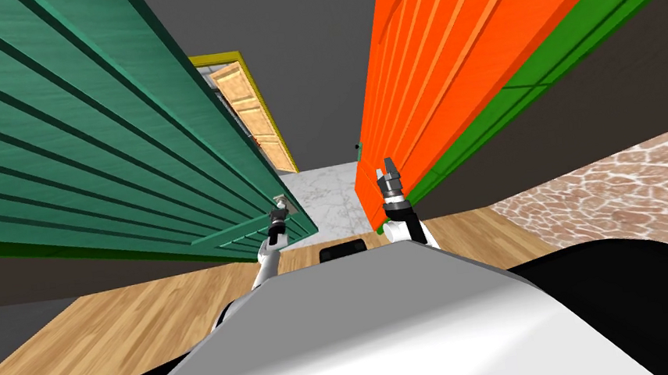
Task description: Push the door open
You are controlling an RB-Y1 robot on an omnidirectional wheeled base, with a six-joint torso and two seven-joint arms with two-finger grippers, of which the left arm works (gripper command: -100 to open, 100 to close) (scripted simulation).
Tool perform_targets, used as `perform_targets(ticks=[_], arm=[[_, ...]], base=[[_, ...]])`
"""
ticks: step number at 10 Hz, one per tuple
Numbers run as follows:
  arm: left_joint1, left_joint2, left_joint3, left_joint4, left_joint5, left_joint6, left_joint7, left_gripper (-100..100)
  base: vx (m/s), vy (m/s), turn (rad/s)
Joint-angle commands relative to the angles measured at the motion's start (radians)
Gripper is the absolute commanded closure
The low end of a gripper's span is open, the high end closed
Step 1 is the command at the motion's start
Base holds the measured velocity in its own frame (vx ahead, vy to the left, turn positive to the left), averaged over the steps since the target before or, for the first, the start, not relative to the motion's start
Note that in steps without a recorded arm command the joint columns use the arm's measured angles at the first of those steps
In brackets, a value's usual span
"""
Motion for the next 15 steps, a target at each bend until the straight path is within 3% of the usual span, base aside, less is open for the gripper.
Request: perform_targets(ticks=[1, 5, 7, 9, 13, 15], arm=[[-0.019, 0.001, 0.015, -0.013, 0.020, -0.006, 0.050, 100], [-0.038, -0.011, 0.024, 0.006, 0.050, -0.006, 0.139, 100], [-0.057, -0.022, 0.033, 0.024, 0.080, -0.006, 0.205, 100], [-0.057, -0.022, 0.033, 0.024, 0.080, -0.006, 0.222, 100], [-0.086, -0.040, 0.046, 0.052, 0.125, -0.005, 0.341, 100], [-0.086, -0.040, 0.046, 0.052, 0.125, -0.005, 0.347, 100]], base=[[0.052, -0.004, 0.019], [0.051, -0.001, 0.024], [0.069, -0.002, 0.026], [0.046, -0.008, -0.006], [0.056, -0.007, 0.025], [0.034, -0.003, 0.005]])
